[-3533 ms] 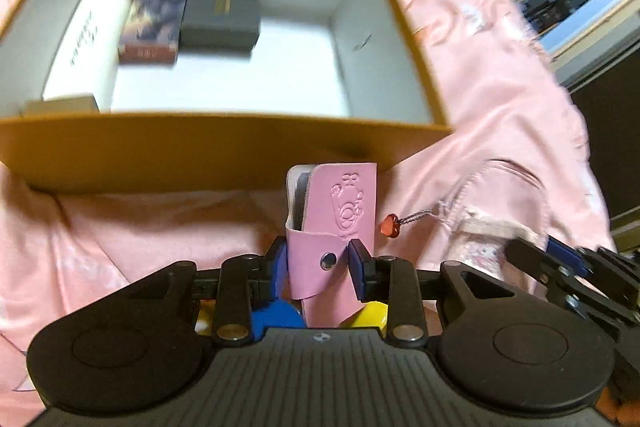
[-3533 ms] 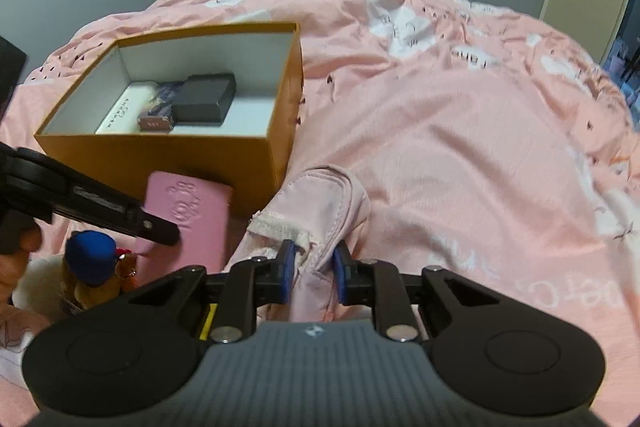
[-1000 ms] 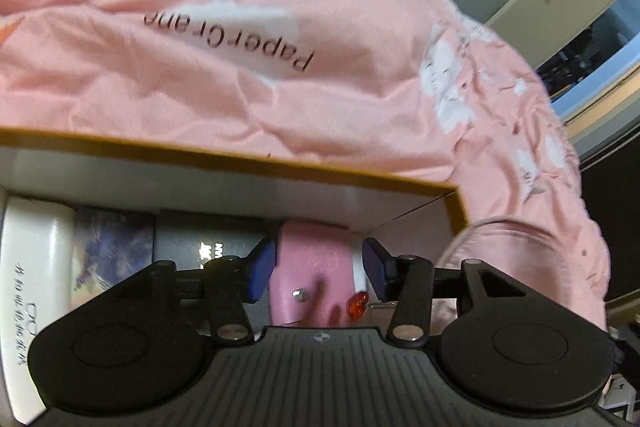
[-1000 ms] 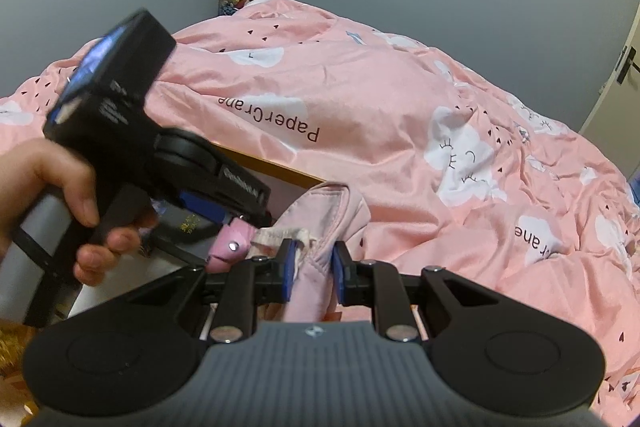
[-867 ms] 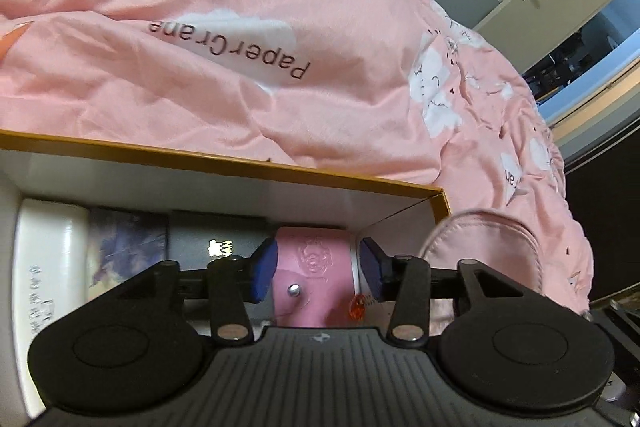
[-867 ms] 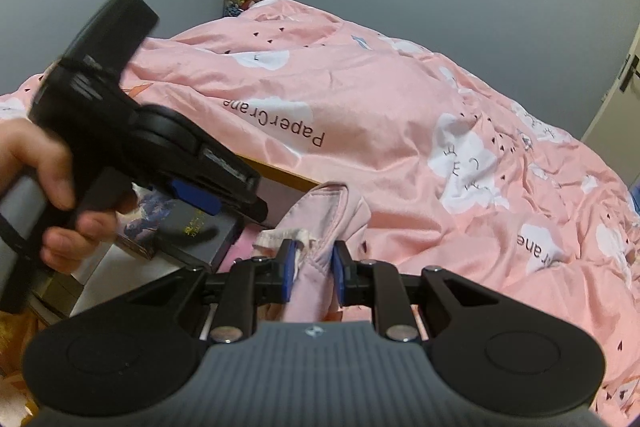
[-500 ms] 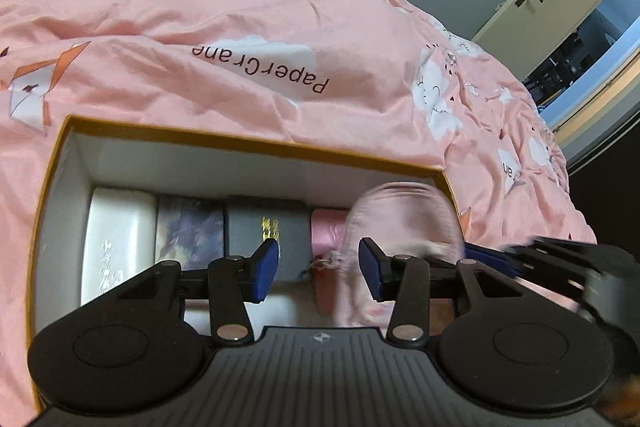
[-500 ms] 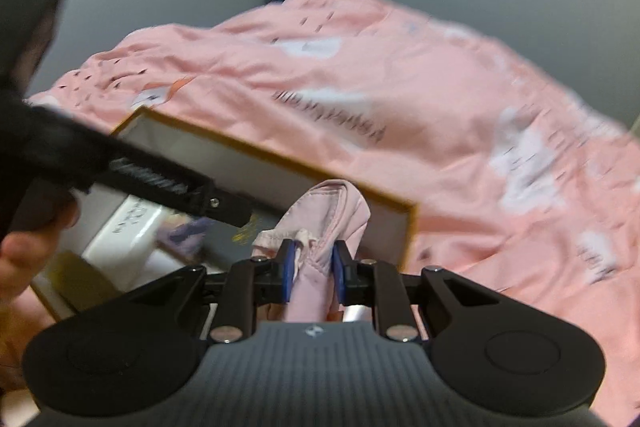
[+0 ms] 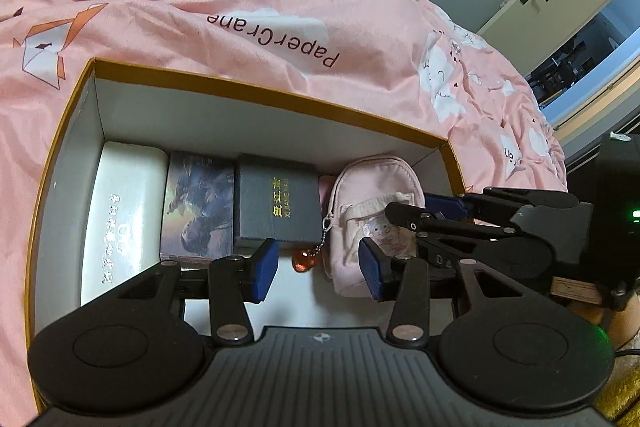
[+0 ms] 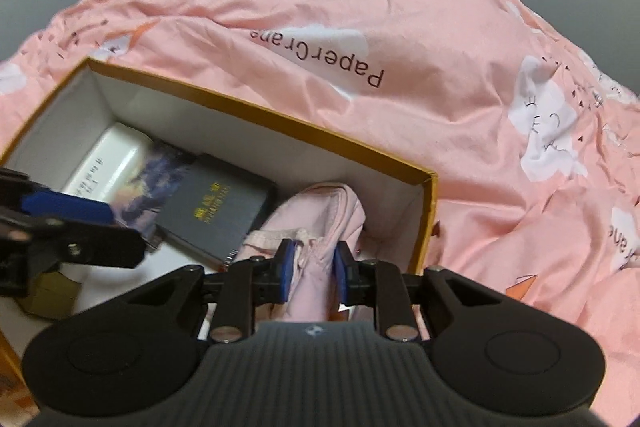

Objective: Organize objects
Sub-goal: 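Lower the pink backpack into the orange box with the right tool while the left tool opens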

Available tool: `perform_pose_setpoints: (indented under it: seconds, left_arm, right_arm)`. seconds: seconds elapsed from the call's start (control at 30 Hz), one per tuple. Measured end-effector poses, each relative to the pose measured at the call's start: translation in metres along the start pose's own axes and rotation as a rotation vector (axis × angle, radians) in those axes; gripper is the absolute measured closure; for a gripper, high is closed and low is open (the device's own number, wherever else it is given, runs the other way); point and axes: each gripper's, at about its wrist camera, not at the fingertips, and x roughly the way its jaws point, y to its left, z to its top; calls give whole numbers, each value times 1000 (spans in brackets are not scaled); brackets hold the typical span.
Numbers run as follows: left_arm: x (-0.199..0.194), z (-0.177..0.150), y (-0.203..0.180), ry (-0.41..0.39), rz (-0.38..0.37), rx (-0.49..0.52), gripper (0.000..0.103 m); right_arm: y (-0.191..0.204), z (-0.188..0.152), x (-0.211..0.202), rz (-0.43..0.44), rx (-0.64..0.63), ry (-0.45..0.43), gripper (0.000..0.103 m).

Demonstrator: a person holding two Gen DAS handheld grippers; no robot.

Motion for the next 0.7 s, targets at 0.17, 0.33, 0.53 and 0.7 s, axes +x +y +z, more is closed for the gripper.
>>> perform_pose_setpoints:
  seconds: [0.17,0.33,0.53,0.7]
  left_arm:
    - [-1,-2,-1,-1,5,7,52]
    - [-3,-4,3,-9,23,-7,52]
    - [-7,-4,11,-27,42,-18,52]
    - [-10,-5,15,-34,46,-28,52]
  right_arm:
    - [17,-5,7,-93,-116,8,70]
    - [33,-10,8,-203,-244,-13,59]
    - [32,-10,-8,-243,-247,-56,59]
    - [29,-6,-32,-169,-164,-102,75]
